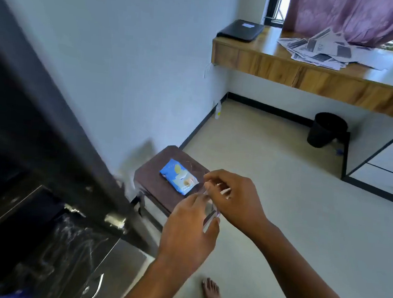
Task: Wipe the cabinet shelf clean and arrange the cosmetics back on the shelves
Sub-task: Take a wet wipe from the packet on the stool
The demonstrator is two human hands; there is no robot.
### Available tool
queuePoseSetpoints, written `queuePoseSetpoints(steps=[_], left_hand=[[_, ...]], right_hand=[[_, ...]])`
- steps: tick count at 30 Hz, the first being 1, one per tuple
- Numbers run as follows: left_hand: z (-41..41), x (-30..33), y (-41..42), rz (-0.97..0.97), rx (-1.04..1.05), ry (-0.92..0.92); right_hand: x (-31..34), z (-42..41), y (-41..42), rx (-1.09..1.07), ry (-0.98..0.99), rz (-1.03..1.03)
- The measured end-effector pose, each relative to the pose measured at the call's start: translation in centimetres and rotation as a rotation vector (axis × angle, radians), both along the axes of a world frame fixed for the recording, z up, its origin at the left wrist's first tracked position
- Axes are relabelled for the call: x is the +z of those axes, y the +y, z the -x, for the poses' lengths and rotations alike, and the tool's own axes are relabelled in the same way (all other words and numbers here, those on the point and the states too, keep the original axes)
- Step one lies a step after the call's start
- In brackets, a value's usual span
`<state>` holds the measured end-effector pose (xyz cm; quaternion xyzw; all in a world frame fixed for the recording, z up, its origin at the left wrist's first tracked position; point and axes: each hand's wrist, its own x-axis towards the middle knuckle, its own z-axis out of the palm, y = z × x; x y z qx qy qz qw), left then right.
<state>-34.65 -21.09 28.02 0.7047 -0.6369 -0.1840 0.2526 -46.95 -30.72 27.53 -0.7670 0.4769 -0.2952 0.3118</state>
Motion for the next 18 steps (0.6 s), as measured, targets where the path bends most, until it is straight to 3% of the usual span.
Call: queuePoseSetpoints(steps=[6, 18], left_hand=[[0.5, -8.5, -8.6, -0.167, 0.174, -0.145], [-3.9, -30.2, -20.0, -0.387, 0.359, -0.073]], right_hand=[[-7.7, -2.0, -9.9, 0.098, 0.158, -0.045], [-29.3, -10.9, -22.1, 0.164, 0.278, -0.178]])
